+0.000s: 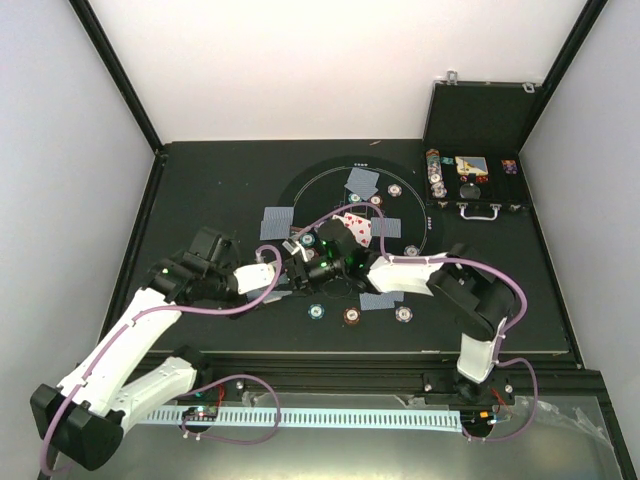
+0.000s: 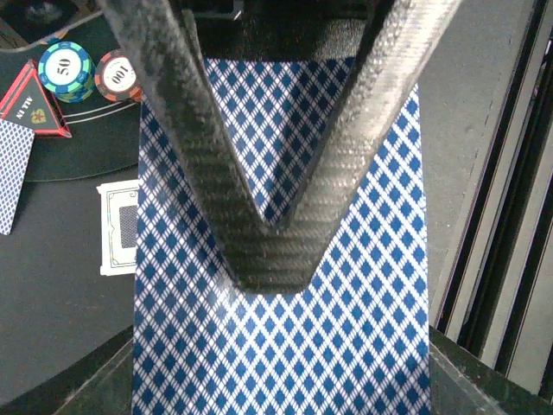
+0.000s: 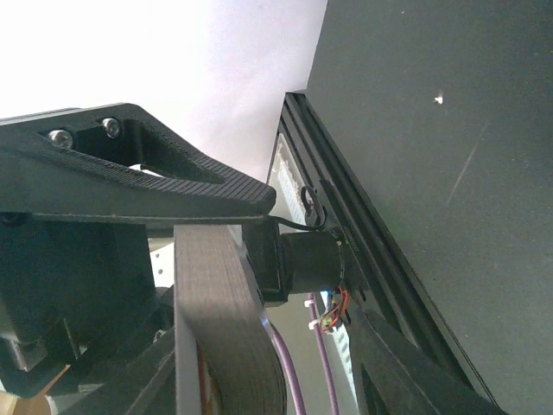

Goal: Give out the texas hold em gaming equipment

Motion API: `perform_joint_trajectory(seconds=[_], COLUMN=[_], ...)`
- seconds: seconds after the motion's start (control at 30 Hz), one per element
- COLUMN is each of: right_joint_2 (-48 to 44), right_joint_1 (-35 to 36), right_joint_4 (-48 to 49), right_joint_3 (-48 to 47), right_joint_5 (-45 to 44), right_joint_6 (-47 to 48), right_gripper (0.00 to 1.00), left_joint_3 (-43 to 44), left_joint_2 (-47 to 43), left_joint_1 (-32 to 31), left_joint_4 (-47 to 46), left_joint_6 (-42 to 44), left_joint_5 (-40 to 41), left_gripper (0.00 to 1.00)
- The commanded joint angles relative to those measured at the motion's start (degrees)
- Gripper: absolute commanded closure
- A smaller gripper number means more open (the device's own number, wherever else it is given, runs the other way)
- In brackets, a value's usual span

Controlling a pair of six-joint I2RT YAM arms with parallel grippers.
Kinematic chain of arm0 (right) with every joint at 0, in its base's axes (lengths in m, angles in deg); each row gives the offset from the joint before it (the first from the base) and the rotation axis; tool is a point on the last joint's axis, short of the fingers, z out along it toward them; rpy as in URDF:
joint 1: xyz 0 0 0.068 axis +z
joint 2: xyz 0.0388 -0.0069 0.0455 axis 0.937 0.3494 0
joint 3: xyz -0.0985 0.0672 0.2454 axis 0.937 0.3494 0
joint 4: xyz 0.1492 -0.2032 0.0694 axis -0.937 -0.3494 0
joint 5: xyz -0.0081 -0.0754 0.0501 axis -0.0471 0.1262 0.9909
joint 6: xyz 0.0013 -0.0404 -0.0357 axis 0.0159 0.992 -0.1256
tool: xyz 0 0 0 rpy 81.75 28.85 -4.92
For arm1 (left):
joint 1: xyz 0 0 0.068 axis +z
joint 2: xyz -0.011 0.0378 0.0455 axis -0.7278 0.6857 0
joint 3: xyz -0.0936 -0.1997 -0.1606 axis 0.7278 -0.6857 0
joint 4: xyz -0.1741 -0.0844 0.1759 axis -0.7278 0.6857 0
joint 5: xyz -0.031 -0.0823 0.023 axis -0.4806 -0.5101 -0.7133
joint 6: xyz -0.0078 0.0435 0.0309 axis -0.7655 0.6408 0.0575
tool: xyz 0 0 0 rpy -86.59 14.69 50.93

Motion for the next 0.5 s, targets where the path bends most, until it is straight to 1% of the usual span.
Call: perform_joint_trajectory(seconds=[0.0, 0.27, 0.47], right_joint_2=[-1.83, -3.35, -5.03], right_joint_1=[-0.99, -1.61, -2.69], right_joint_4=[-2.8, -5.64, -9.56], right_joint_3=[2.33, 2.29, 2.65], right_joint_5=[-1.26, -1.7, -2.23], right_joint_6=[1.43, 3.09, 6.02], right_gripper=[0.56, 0.68, 0.72], left_joint_3=[2.22, 1.95, 1.63], left_joint_2=[0.25, 0.17, -0.09], left_joint_1=[0.13, 0.12, 0.15], left_joint_4=[-1.58, -2.25, -2.21], left_joint_6=[-0.3, -0.13, 0.22], left_joint_5=[-0.45, -0.18, 0.37], left_gripper=[0.94, 0.94, 0.95])
